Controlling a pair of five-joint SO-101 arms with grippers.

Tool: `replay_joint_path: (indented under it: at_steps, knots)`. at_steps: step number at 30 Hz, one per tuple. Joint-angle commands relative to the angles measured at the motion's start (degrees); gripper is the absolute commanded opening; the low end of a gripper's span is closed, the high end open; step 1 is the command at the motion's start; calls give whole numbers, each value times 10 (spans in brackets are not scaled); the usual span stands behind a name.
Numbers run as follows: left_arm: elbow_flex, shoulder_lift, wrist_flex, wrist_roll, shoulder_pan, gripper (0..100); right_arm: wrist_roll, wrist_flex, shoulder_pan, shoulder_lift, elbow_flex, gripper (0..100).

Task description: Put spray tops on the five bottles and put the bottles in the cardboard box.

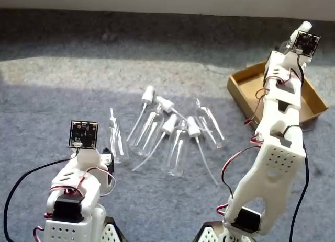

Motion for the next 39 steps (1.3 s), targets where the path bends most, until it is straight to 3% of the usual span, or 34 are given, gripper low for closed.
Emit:
replay_joint_path:
  at_steps: [1,5,19,26,36,39]
  knots:
    - [-2,-5,-11,-4,-4,6,29,-15,7,-15,-34,81]
    - [-2,-5,-11,-4,-4,6,94,-15,3,-15,-31,81]
    - [-2,-5,-11,-4,-4,6,93,-15,4,-14,10,138]
    - [-2,-5,-11,-4,-4,6,-18,-15,7,-14,26,138]
    - [38,-5,-80,-2,-4,5,-22,-15,7,-14,29,147]
    - [38,-5,-80,-2,-4,5,-22,-11,7,-14,29,196]
